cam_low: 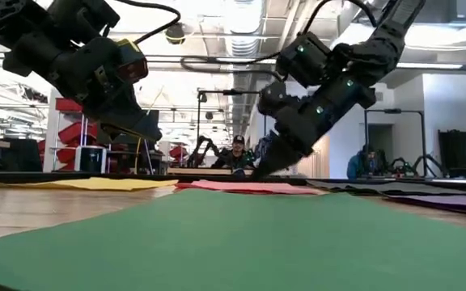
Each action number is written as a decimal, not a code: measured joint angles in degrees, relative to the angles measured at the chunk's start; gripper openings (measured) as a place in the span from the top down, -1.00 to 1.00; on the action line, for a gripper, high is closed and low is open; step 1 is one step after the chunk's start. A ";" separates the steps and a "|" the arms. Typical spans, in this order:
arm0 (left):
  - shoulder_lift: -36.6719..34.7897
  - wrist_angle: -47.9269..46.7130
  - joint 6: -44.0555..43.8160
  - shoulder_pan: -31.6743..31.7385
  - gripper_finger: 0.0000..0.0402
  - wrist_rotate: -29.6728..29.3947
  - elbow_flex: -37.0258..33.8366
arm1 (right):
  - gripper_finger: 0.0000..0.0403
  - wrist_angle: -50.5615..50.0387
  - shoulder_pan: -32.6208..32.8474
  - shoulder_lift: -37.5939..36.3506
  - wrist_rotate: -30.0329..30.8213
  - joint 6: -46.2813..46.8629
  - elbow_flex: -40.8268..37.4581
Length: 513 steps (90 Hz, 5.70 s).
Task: Organize paper
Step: Adjust the stacked pink colored papers, then adjust the green colored paper
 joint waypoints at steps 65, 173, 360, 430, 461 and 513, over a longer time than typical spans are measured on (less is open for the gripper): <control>-0.98 -2.69 0.58 0.00 1.00 1.19 0.00 | 1.00 -13.13 2.31 15.34 4.90 -6.19 21.26; -0.96 -5.28 -0.04 0.00 1.00 -0.50 0.00 | 1.00 -13.60 0.30 19.00 4.09 -8.60 24.63; -0.96 -6.17 -0.82 -0.49 1.00 -0.39 -0.03 | 1.00 -15.74 1.85 19.16 8.18 -5.19 28.89; -0.92 -0.80 0.78 -1.79 1.00 -1.34 -0.04 | 1.00 -25.87 6.34 -6.98 9.60 -2.76 4.00; -0.92 -1.16 -3.41 -1.49 1.00 1.48 -0.04 | 1.00 -24.86 15.93 -4.46 3.29 6.39 1.98; -0.92 -3.74 -8.88 -0.48 1.00 2.10 -0.04 | 1.00 -23.96 11.72 2.34 2.91 -1.34 5.81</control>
